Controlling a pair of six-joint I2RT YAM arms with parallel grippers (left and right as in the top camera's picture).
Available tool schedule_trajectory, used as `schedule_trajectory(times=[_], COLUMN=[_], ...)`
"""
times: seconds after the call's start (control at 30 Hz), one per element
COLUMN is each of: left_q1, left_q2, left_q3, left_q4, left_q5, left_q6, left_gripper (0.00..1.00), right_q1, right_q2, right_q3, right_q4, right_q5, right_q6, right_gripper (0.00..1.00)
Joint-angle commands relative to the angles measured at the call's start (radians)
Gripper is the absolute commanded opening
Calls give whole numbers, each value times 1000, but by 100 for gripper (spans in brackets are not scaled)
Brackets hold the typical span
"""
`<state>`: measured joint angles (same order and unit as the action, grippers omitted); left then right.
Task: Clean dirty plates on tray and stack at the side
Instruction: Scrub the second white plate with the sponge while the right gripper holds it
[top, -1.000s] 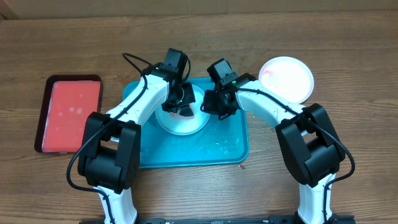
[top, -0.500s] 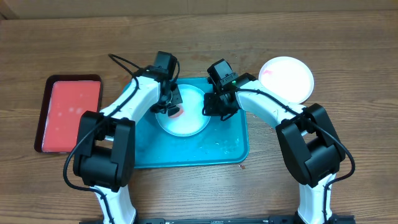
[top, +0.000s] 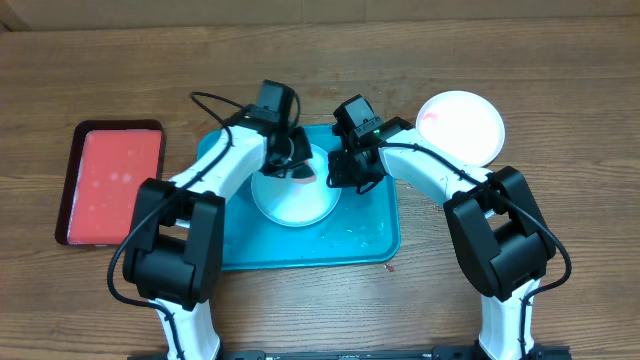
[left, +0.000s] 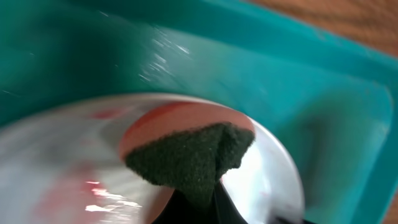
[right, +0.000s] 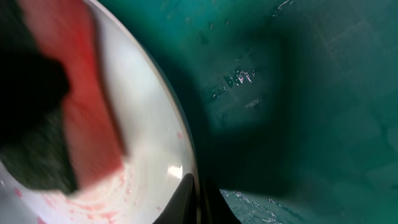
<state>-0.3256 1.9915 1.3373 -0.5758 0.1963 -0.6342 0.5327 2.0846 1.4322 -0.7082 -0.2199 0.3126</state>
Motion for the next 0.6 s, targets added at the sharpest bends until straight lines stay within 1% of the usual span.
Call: schedule_trajectory(times=[0.0,0.07,0.17,0.4,0.57], left_q1=[-45,-58,-64,-31,15], left_q2=[-16,-16,-16,-16,-16], left_q3=[0,0,0,0,0], left_q4=[-8,-21,-64,-199,-219], left_q5=[33,24,-30,-257,-372], left_q6=[-27,-23,-23,4,70], left_gripper=[4,4,4,4,4], right_q1=[7,7,7,7,7], right_q2=[3,3,3,3,3], right_q3=[-6,-6,-6,-6,-6], right_q4=[-11,-11,-11,-21,-28], right_q5=[17,17,17,17,17], right_q6=[-25,-26,-26,-26,-26], right_gripper=[4,4,4,4,4])
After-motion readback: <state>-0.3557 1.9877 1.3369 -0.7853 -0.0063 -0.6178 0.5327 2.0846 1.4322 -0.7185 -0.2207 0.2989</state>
